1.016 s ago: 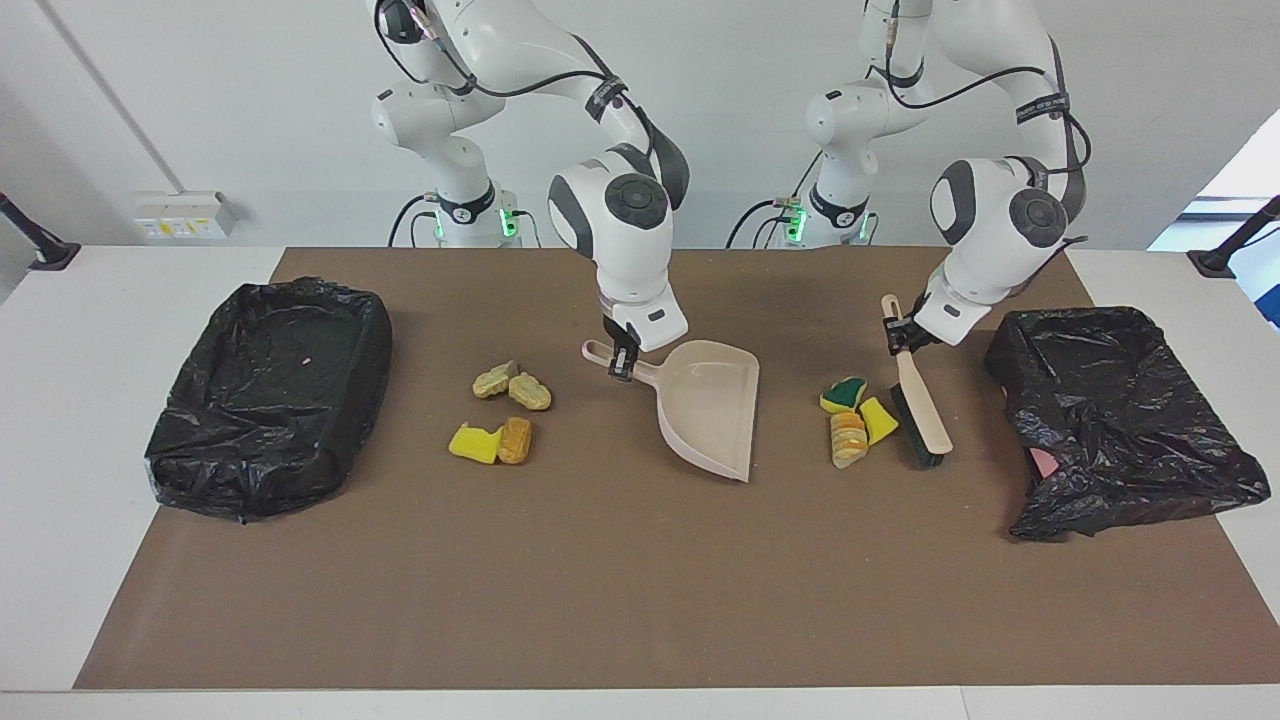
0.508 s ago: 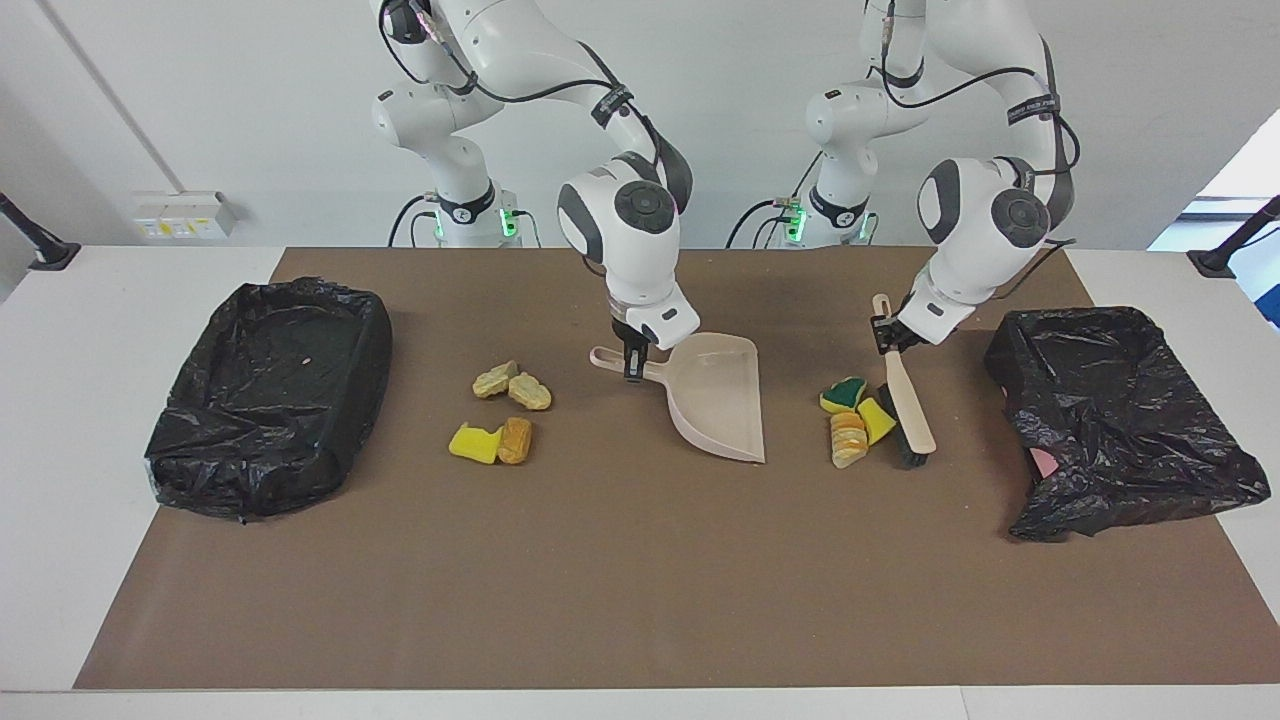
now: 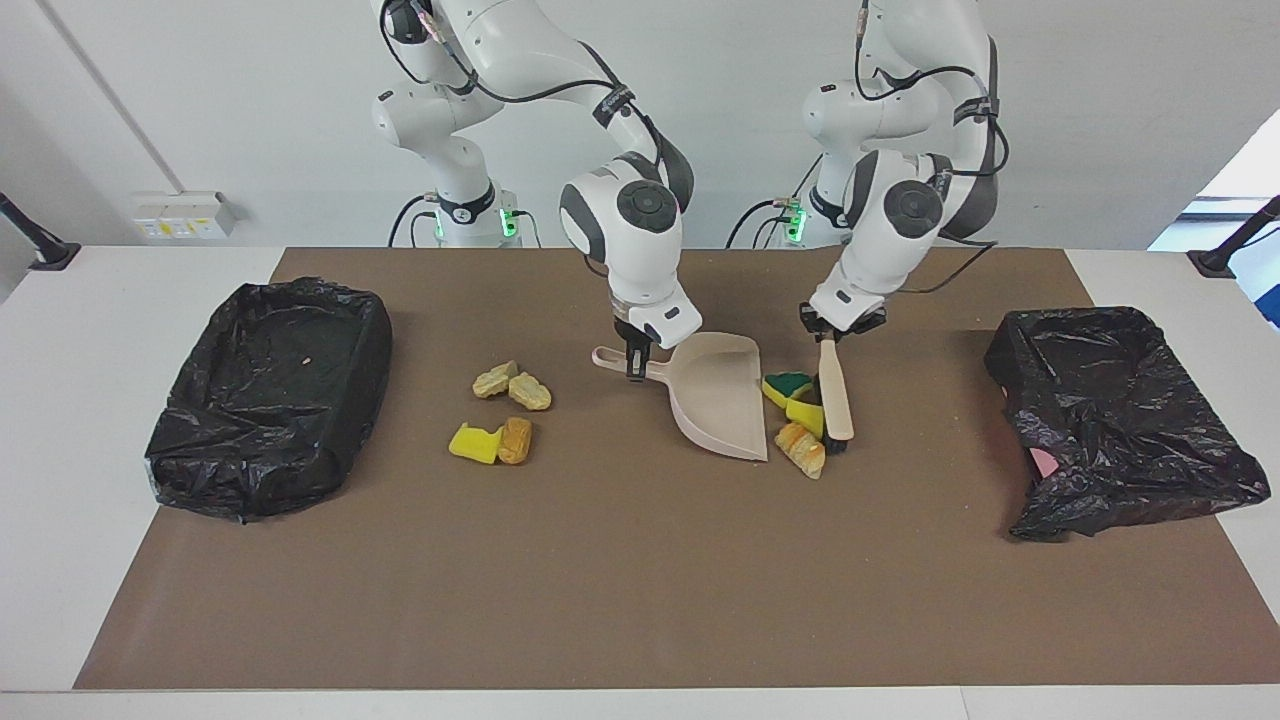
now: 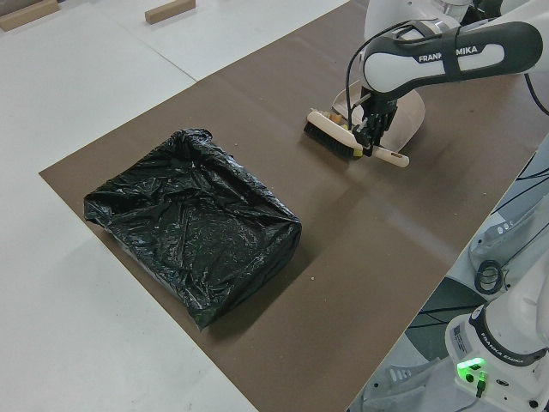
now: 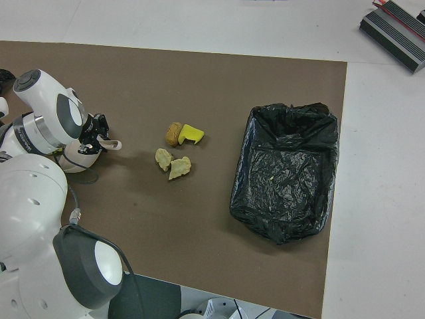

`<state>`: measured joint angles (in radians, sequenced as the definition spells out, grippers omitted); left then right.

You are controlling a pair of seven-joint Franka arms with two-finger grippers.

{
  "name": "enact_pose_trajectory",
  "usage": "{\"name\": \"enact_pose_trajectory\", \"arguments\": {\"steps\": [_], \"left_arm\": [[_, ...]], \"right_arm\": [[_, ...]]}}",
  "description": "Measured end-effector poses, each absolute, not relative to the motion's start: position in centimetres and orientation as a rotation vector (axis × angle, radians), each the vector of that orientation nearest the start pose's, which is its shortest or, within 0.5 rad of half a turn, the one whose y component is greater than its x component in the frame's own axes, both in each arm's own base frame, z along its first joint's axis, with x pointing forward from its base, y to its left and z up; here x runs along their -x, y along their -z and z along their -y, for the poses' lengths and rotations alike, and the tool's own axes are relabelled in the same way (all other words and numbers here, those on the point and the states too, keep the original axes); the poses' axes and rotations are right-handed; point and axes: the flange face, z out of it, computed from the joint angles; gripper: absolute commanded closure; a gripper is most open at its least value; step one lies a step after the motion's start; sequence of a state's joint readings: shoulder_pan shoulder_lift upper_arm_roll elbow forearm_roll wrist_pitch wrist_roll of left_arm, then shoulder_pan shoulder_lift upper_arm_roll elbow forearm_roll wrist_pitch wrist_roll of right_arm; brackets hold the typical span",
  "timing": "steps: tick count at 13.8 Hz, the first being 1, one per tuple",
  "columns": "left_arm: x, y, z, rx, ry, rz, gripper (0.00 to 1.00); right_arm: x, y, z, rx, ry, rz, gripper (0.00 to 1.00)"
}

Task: Sweep and dump trash in bin
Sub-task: 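Sweep the trash pieces into the dustpan with the left gripper's brush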

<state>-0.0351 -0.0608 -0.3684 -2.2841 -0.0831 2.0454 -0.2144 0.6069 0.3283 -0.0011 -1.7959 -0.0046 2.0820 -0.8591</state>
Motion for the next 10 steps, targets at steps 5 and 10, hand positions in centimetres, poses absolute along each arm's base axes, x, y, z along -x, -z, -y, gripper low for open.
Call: {"name": "enact_pose_trajectory", "arguments": {"steps": [5, 10], "left_arm": [[-38.7, -37.0, 30.0, 3.105, -0.270, -0.339, 1.00], [-42.7, -39.6, 28.2, 3.158, -0.262, -0.206, 1.00]], "right_arm": [[-52.1, -36.3, -36.0, 2.333, -0.067, 2.102, 1.00], [-52.1, -36.3, -36.0, 2.333, -0.067, 2.101, 1.00]]}}
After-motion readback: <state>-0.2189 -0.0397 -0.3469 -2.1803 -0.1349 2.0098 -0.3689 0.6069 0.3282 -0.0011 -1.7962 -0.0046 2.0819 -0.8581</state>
